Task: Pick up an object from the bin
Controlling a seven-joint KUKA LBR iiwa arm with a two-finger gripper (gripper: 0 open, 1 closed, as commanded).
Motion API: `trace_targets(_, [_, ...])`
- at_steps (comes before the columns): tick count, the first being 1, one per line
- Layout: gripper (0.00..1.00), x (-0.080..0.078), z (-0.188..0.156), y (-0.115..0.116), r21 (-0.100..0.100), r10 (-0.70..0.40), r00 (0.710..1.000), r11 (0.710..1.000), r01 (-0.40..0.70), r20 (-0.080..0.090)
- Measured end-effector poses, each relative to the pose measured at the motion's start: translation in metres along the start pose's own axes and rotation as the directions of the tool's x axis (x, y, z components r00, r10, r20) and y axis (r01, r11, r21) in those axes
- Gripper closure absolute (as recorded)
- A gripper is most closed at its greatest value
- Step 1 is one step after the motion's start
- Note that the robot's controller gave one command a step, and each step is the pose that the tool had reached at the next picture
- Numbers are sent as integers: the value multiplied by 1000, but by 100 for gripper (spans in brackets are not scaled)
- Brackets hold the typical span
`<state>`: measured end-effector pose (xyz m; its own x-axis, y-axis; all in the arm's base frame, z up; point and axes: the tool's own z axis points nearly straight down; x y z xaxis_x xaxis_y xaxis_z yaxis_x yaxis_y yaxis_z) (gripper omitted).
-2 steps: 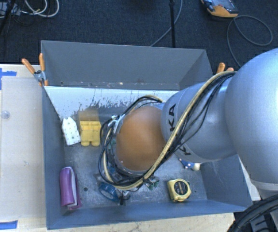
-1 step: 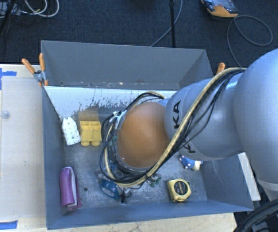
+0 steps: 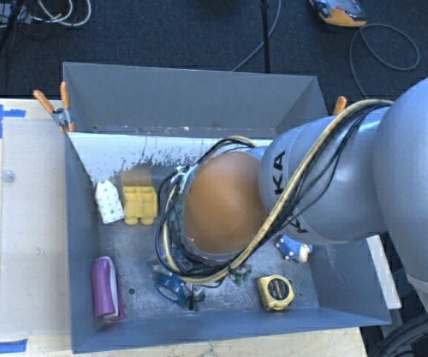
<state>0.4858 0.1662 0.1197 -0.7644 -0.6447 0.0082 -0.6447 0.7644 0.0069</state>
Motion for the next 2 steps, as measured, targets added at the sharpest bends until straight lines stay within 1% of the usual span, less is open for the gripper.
trace_targets(2, [100, 0, -36, 0, 1, 2, 1000, 1000, -2, 3])
